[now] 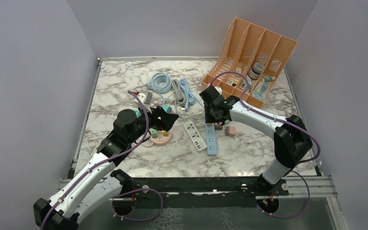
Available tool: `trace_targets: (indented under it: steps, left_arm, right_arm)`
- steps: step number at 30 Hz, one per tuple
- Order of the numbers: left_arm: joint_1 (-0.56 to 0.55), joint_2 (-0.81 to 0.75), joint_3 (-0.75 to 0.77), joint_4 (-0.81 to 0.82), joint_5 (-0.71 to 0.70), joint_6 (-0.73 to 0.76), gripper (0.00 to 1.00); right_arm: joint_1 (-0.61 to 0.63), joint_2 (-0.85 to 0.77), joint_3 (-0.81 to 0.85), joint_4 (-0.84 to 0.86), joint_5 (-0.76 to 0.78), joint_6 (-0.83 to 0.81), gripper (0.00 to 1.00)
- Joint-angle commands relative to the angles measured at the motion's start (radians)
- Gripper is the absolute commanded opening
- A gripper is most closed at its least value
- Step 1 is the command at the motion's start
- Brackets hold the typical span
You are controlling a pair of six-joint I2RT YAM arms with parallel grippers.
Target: Insert the plug
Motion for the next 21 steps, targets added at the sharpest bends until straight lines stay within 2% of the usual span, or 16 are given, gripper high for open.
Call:
trace_targets:
  steps: [1, 10, 21]
  left_arm:
    - [0.004, -0.003, 0.001, 0.018, -0.010, -0.002, 0.78]
    - [0.003, -0.007, 0.002, 0.010, -0.010, -0.002, 0.78]
    - [0.004, -0.010, 0.004, 0.003, -0.016, 0.001, 0.78]
  right_arm:
    - [-0.001, 0.037, 0.019, -0.077, -0.009, 0.012, 0.01]
    - [-0.001, 0.011, 0.052, -0.123, 0.033, 0.025, 0.01]
    - [-0.001, 0.067, 0.016, -0.030, -0.034, 0.017, 0.01]
